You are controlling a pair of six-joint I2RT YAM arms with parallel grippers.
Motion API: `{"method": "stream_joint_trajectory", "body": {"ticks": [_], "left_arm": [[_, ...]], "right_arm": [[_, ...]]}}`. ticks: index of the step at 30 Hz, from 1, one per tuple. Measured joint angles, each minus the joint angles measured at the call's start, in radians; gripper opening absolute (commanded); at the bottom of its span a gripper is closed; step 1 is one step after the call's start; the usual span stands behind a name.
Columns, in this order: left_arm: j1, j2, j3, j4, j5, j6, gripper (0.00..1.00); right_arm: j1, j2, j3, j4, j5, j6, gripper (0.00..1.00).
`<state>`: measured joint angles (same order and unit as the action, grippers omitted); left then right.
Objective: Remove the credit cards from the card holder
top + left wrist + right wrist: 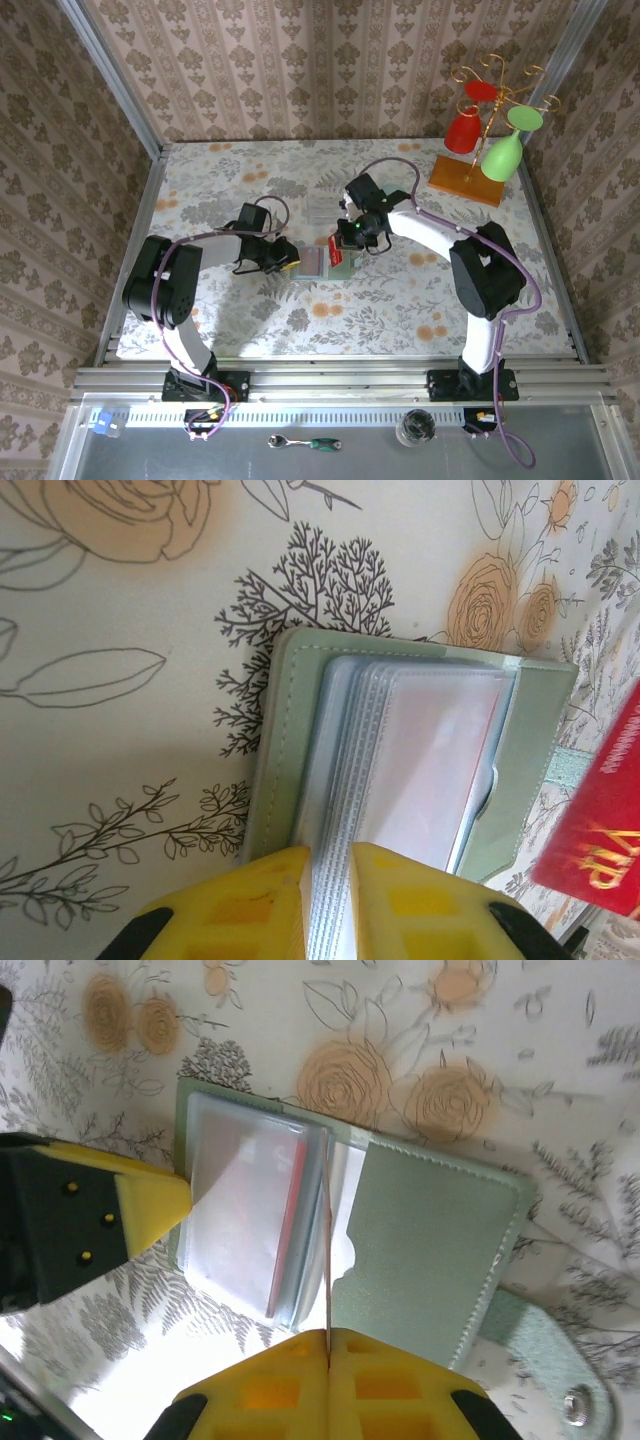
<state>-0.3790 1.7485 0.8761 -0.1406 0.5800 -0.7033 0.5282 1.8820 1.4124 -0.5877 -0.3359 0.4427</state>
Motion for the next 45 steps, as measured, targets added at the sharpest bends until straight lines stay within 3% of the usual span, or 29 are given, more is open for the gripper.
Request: {"method": "stream_joint_trajectory", "body": {"ticks": [11,16,21,34,45], "left_arm": [[0.003,-0.011,0.000,0.005,-0.001,-0.015,0.23],[0.019,-0.039,0.000,0.005,-0.001,-0.016,0.23],[0.040,-0.071,-0.001,0.003,-0.003,-0.016,0.24],[0.065,-0.112,-0.040,0.000,-0.003,-0.024,0.29],[0.067,-0.113,-0.057,0.005,-0.004,-0.035,0.28]], "right_arm": [[-0.002,0.015,0.169,-0.190,0.201,-0.552,0.00],[-0.002,0.073,0.261,-0.221,0.247,-0.828,0.00],[-0.004,0.163,0.418,-0.270,0.262,-1.004,0.00],[-0.021,0.454,0.920,-0.427,0.243,-1.155,0.00],[-0.034,0.608,1.107,-0.502,0.223,-1.211,0.00]]}}
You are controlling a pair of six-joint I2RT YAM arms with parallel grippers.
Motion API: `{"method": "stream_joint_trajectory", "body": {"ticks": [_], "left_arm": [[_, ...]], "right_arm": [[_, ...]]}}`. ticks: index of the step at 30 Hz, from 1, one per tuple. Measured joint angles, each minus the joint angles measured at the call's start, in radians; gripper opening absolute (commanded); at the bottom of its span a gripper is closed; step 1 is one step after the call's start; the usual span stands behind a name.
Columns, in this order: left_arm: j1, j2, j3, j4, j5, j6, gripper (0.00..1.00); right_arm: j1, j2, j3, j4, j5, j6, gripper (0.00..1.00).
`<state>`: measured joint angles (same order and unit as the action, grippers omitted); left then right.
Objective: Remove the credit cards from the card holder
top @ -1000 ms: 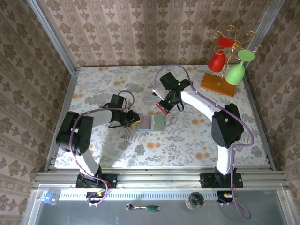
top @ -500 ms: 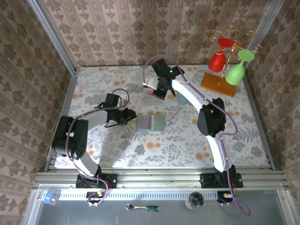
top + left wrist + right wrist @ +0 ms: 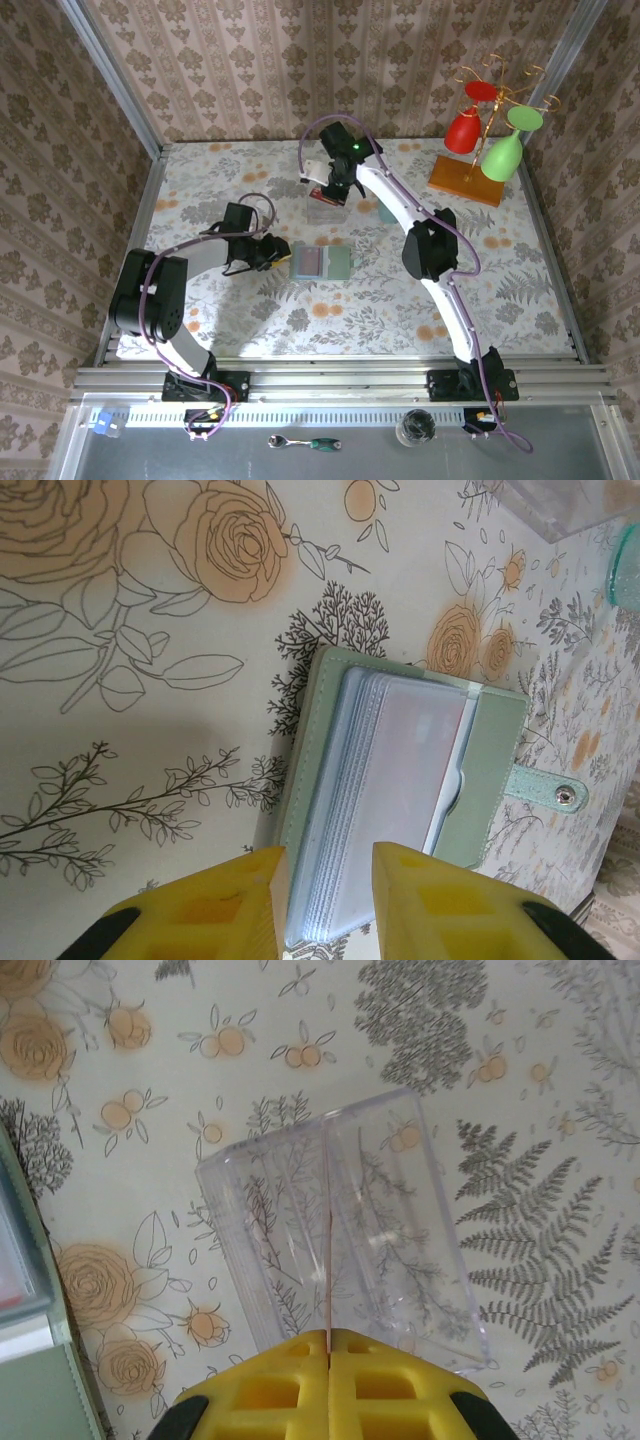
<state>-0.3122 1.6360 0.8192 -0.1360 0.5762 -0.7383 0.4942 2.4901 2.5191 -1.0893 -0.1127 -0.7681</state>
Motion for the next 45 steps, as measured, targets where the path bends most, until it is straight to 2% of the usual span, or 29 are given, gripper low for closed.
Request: {"method": "stream_joint_trajectory", "body": {"ticks": [30,34,37,40,45], "left_arm": [[0.000,-0.002,-0.022,0.003,0.001,-0.003,0.29],[0.000,-0.002,-0.022,0.003,0.001,-0.003,0.29],[0.000,-0.002,-0.021,0.005,0.001,-0.003,0.29],[0.000,-0.002,-0.021,0.008,0.004,-0.003,0.29],[0.000,-0.002,-0.021,0.010,0.005,-0.003,0.29]], "right_arm": [[0.000,0.056,0.006,-0.179,-0.105,-0.121,0.00],[0.002,0.061,0.007,-0.187,-0.110,-0.125,0.16],[0.002,0.063,0.007,-0.196,-0.109,-0.123,0.24],[0.002,0.063,0.007,-0.193,-0.108,-0.119,0.27],[0.002,0.059,-0.006,-0.154,-0.080,-0.112,0.26]]}}
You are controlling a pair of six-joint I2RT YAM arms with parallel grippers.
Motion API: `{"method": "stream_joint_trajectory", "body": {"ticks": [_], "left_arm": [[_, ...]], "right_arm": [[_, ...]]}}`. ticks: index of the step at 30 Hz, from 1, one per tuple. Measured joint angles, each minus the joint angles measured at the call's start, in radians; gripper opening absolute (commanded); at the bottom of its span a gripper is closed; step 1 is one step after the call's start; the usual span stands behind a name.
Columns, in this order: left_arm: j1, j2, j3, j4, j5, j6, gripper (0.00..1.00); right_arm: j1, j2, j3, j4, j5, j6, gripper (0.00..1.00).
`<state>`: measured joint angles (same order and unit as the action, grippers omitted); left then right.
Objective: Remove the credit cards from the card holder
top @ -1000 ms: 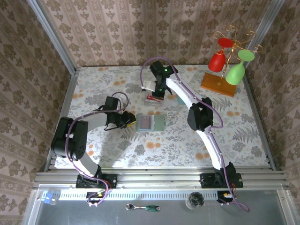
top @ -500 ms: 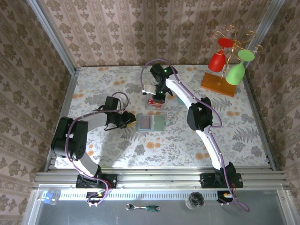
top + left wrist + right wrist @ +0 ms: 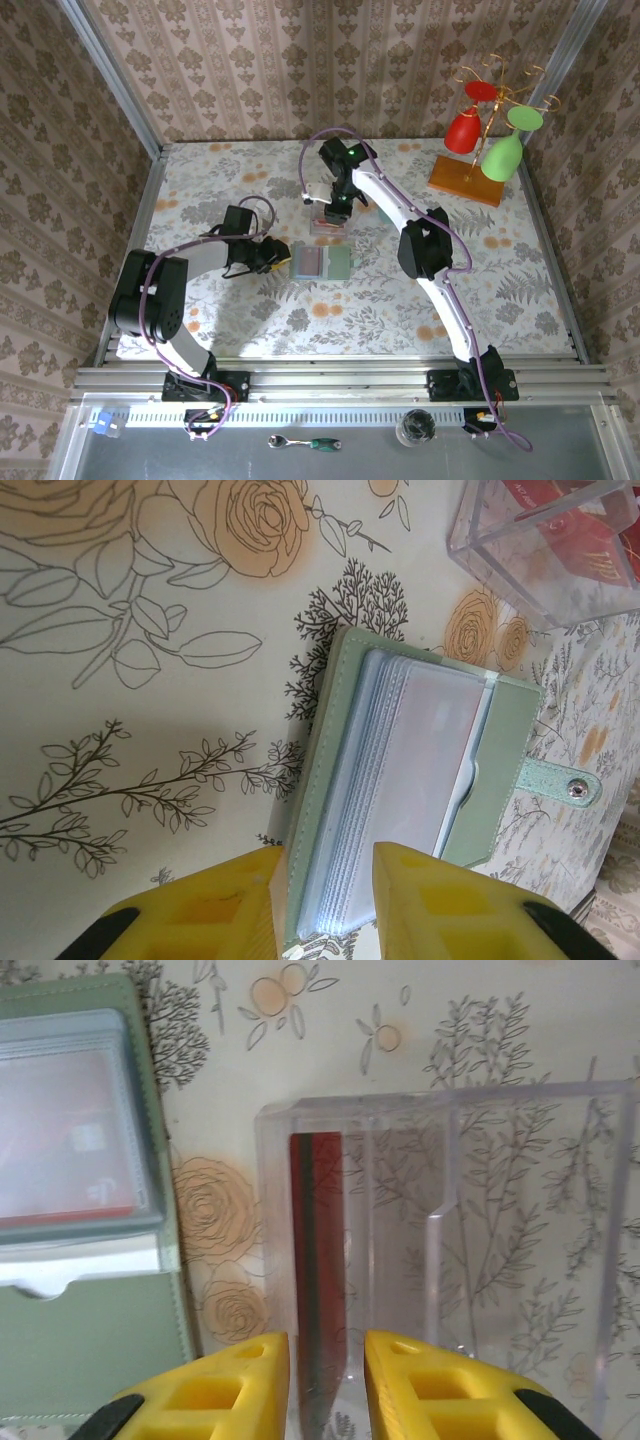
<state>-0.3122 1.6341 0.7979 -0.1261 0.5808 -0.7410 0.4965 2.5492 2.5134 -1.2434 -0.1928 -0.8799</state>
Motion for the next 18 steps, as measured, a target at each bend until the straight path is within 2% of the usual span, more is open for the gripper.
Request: {"method": "stream_joint_trajectory", "body": {"ticks": [15,18], "left_arm": [[0.000,0.001,0.000,0.014,0.004,0.000,0.29],[0.000,0.002,0.000,0.020,0.006,0.000,0.29]], "right_arm": [[0.002,-0.086,-0.097,0.174,0.106,0.028,0.24],[0.002,-0.101,-0.111,0.205,0.117,0.035,0.20]]}}
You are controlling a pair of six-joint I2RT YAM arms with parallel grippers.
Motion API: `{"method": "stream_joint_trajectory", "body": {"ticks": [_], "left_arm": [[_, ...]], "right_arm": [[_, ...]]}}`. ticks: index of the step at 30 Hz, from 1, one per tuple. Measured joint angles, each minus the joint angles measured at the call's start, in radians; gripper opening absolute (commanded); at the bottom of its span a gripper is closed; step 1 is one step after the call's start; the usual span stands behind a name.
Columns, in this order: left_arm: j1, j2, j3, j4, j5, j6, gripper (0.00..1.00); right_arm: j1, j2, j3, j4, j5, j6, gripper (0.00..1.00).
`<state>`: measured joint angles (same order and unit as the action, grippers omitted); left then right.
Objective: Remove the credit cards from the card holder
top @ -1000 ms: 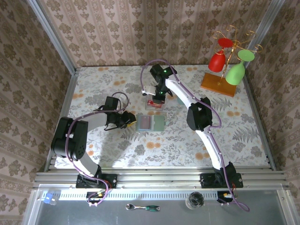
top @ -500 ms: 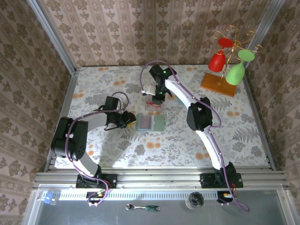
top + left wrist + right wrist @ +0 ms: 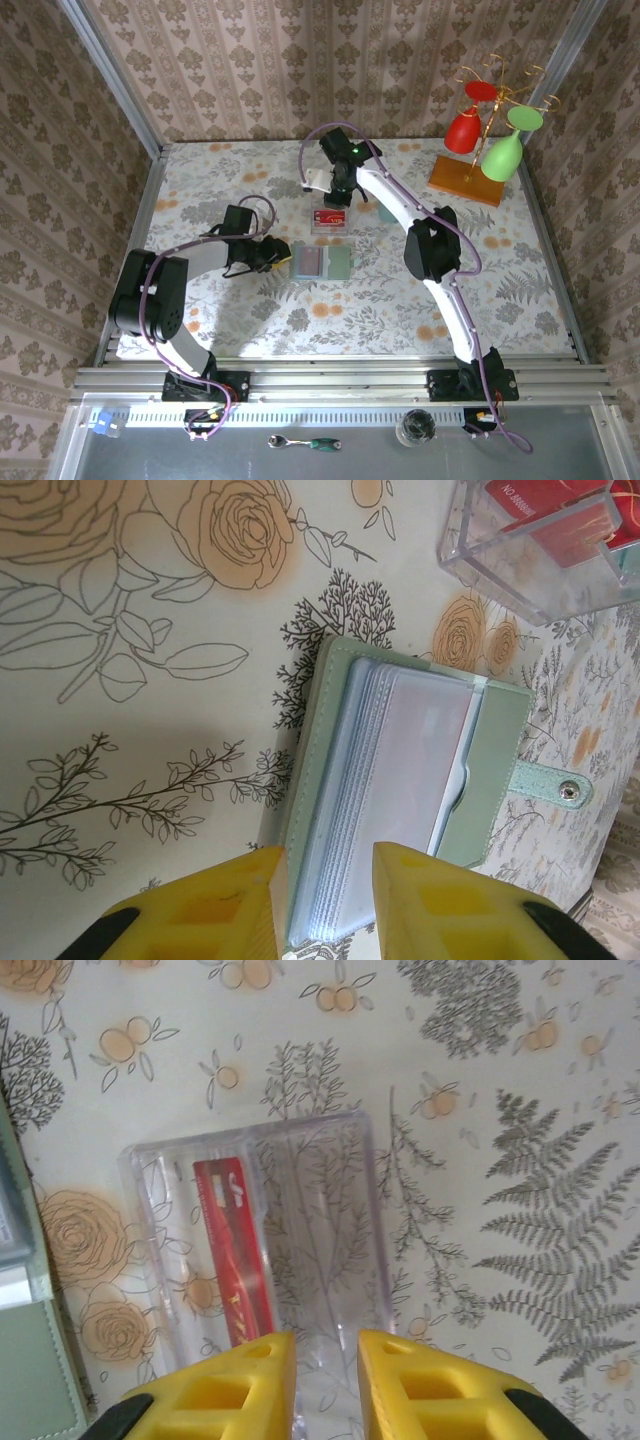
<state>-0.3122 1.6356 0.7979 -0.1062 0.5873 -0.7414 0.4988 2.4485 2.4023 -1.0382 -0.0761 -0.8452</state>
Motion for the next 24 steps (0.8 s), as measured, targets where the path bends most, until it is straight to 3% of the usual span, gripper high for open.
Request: {"method": "stream_joint_trajectory", "body": {"ticks": [4,10,18,24], "left_arm": [[0.000,0.003,0.000,0.008,0.004,0.000,0.29],[0.000,0.003,-0.002,0.011,0.006,-0.008,0.29],[0.000,0.003,-0.004,0.011,0.012,-0.008,0.29],[0.000,0.003,-0.006,0.012,0.012,-0.011,0.29]], "right_arm": [[0.006,-0.002,-0.017,0.030,0.011,0.008,0.12],[0.015,-0.002,-0.078,0.062,0.018,0.011,0.11],[0.017,-0.002,-0.109,0.095,0.019,0.014,0.22],[0.017,-0.002,-0.110,0.101,0.021,0.015,0.22]]}}
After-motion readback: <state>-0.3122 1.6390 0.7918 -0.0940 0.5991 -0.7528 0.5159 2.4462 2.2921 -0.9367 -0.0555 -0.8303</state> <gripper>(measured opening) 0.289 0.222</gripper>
